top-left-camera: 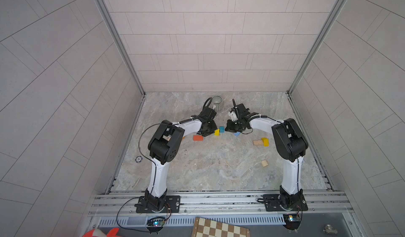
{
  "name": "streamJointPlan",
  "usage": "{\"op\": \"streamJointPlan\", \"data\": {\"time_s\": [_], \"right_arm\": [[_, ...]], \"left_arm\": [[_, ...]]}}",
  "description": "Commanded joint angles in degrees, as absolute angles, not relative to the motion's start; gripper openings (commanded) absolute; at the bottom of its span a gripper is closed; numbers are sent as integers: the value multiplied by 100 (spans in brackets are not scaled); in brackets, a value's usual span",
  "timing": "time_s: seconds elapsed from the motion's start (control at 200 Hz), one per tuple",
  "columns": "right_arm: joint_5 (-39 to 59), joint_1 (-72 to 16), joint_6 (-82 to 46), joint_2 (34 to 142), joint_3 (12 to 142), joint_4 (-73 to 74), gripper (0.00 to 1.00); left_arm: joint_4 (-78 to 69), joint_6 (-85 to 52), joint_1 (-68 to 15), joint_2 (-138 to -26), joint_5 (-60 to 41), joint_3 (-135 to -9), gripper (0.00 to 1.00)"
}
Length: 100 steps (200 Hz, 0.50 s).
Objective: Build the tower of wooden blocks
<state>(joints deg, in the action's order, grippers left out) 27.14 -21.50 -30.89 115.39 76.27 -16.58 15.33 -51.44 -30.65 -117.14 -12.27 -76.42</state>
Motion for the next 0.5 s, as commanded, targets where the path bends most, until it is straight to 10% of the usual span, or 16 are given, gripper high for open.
{"op": "streamJointPlan", "data": {"time_s": [0.0,0.495], "right_arm": [[2466,-2067,-3021,11373,7693,-1913,3],[3038,-1956,-2996,11953,8858,-2355,5]], "left_arm": [[1749,-5115,-3010,-11392,-950,-7372,1],[748,-5030,-3046,-10565,-1732,-6181,0]]}}
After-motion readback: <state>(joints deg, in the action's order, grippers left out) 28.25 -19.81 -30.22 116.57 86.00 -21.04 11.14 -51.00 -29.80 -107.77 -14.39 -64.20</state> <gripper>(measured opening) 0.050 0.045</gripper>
